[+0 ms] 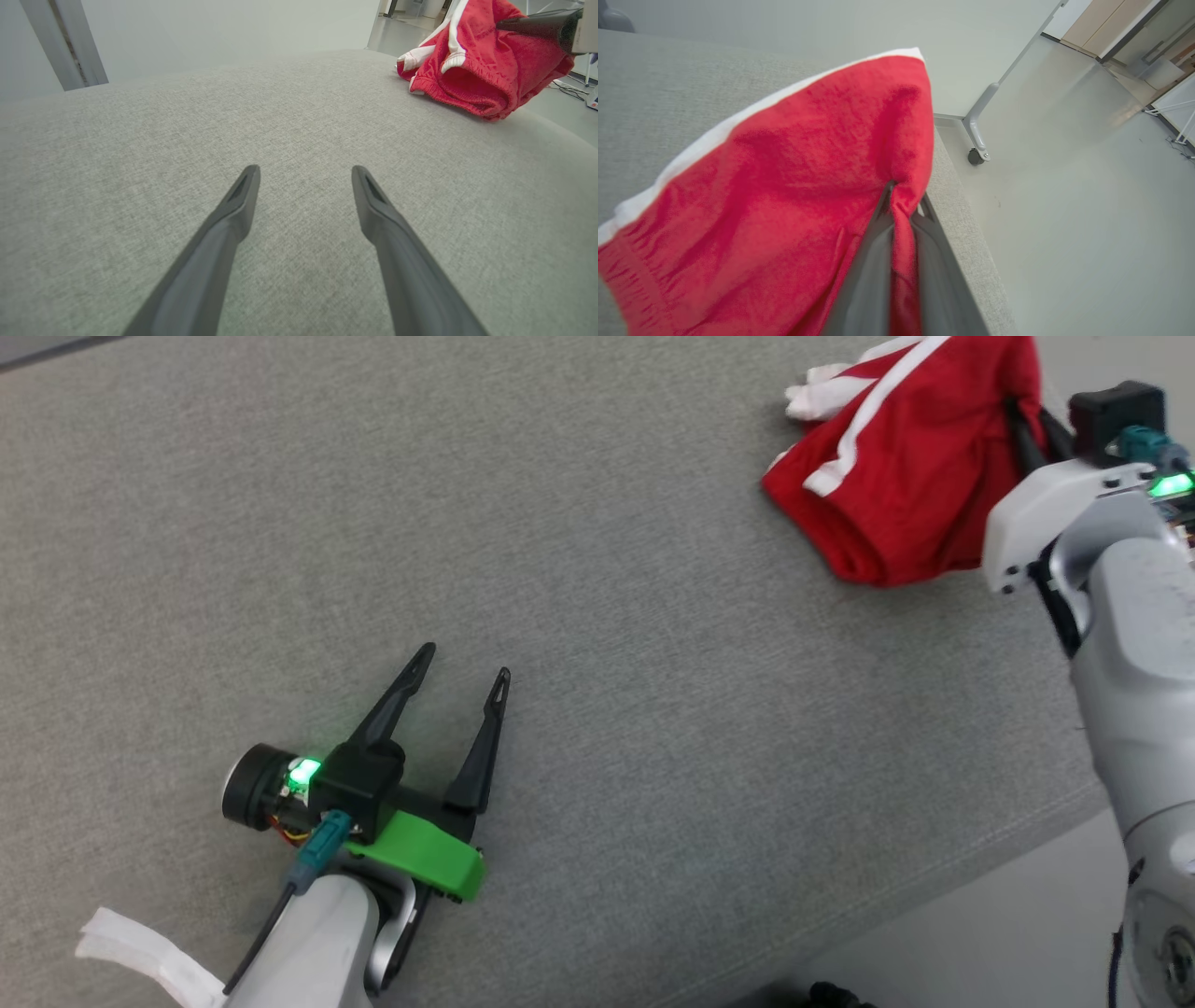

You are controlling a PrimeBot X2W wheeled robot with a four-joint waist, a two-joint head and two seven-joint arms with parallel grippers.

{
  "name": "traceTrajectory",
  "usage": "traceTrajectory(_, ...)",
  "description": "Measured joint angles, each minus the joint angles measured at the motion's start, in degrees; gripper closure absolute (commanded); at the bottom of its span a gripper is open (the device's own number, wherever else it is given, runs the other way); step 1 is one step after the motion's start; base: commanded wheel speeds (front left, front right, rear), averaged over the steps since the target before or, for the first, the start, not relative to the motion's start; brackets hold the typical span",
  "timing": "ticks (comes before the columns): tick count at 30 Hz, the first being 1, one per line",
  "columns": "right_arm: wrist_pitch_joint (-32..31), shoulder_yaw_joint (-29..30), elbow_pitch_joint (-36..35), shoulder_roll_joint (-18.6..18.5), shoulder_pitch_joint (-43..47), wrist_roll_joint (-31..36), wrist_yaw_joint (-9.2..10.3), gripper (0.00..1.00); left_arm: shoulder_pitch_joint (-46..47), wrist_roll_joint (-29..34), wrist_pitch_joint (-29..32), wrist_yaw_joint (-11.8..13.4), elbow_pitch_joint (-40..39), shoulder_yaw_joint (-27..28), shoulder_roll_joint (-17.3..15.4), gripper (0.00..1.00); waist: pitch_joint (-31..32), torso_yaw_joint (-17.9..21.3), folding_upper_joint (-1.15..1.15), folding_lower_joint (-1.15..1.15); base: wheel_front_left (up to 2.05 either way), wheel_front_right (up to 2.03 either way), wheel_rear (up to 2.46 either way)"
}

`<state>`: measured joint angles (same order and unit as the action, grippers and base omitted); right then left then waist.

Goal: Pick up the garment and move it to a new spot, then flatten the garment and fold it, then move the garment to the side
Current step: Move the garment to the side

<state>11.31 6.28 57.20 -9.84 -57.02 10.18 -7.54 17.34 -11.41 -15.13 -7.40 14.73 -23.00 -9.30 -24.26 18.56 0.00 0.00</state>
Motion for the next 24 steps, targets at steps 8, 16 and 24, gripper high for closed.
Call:
traceTrajectory(8, -3.1, 20.9, -5.5, -2.6, -1.0, 14.7, 0.0, 0.53, 1.8, -0.6, 0.0, -0.1, -1.4, 1.2, -0.5, 0.0, -5.0, -5.6, 0.0, 0.0, 0.0, 0.0, 0.0)
traceTrajectory(16, 3.3, 28.4, -11.6, 4.2, -1.0, 18.8, 0.0, 0.0, 2.0, -0.6, -0.1, -0.1, -0.4, 4.3, 0.8, 0.0, -4.7, -7.9, 0.0, 0.01, 0.0, 0.0, 0.0)
traceTrajectory(24, 3.8, 11.1, -27.5, 6.9, 5.6, 1.6, 0.0, 0.0, 0.4, 0.1, 0.0, -0.1, 1.6, 11.2, 3.0, 0.0, 0.8, -8.7, -0.01, 0.01, 0.0, 0.0, 0.0)
